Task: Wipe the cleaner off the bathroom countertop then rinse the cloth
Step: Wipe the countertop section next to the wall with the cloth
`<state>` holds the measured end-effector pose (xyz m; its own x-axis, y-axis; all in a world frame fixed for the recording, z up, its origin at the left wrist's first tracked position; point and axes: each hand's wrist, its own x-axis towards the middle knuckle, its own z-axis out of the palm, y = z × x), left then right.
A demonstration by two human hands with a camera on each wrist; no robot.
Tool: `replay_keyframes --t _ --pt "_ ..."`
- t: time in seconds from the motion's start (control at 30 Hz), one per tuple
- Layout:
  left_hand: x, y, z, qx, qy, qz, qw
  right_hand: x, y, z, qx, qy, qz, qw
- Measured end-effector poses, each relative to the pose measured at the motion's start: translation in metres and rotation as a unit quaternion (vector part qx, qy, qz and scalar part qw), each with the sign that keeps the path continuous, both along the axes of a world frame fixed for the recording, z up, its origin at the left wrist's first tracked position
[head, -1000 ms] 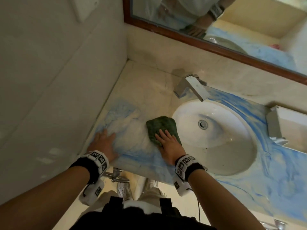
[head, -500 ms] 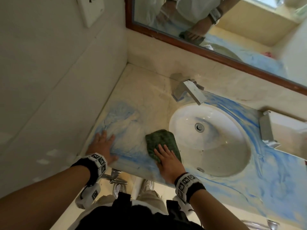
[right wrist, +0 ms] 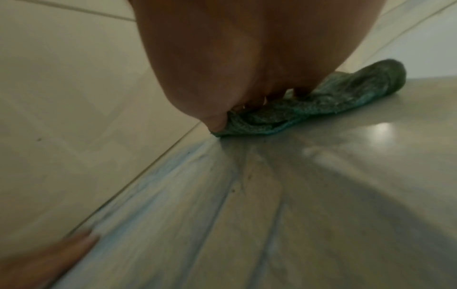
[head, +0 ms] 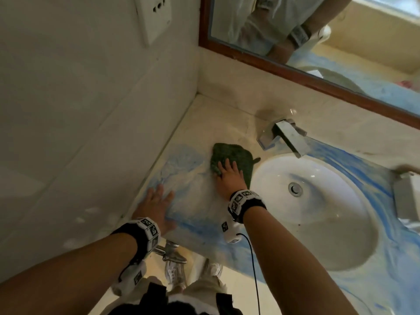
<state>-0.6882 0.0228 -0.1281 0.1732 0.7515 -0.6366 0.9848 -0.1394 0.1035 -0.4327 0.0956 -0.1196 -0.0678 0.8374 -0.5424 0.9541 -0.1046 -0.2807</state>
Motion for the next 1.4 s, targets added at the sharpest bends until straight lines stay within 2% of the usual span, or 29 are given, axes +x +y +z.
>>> replay_keyframes --t 0.2,0.3,0.4,0.6,0.73,0.97,1.07,1.17,1.4 --pt "0.0 0.0 0.005 -0.003 0.0 -0.009 1.0 -0.006 -0.077 0.004 0.013 -0.002 0.128 0.992" --pt "0.001 0.002 0.006 -0.007 -0.007 -0.005 1.0 0.004 -0.102 0.006 0.011 -0.005 0.157 0.987" --pt "0.003 0.003 0.005 -0.009 -0.003 -0.004 1.0 0.012 -0.08 0.006 0.013 -0.003 0.147 0.989" --pt "0.002 0.003 -0.004 -0.002 -0.01 0.011 1.0 0.003 0.018 -0.003 0.02 0.003 0.064 0.998" --pt "-0.001 0.001 -0.006 -0.003 -0.011 0.01 1.0 -0.021 0.033 -0.001 0.024 0.003 0.037 0.999" --pt "0.002 0.003 0.006 -0.017 -0.009 0.001 1.0 -0.036 -0.06 0.004 0.015 0.022 0.143 0.989" --pt "0.004 0.005 0.007 -0.026 -0.008 0.0 1.0 -0.024 -0.076 0.005 -0.001 0.018 0.165 0.986" --pt "0.004 0.005 0.005 -0.026 -0.008 0.01 1.0 -0.012 -0.052 0.004 0.001 0.012 0.174 0.985" --pt "0.007 0.006 0.016 -0.058 -0.011 0.027 0.998 -0.011 0.055 0.002 -0.006 0.008 0.144 0.989"
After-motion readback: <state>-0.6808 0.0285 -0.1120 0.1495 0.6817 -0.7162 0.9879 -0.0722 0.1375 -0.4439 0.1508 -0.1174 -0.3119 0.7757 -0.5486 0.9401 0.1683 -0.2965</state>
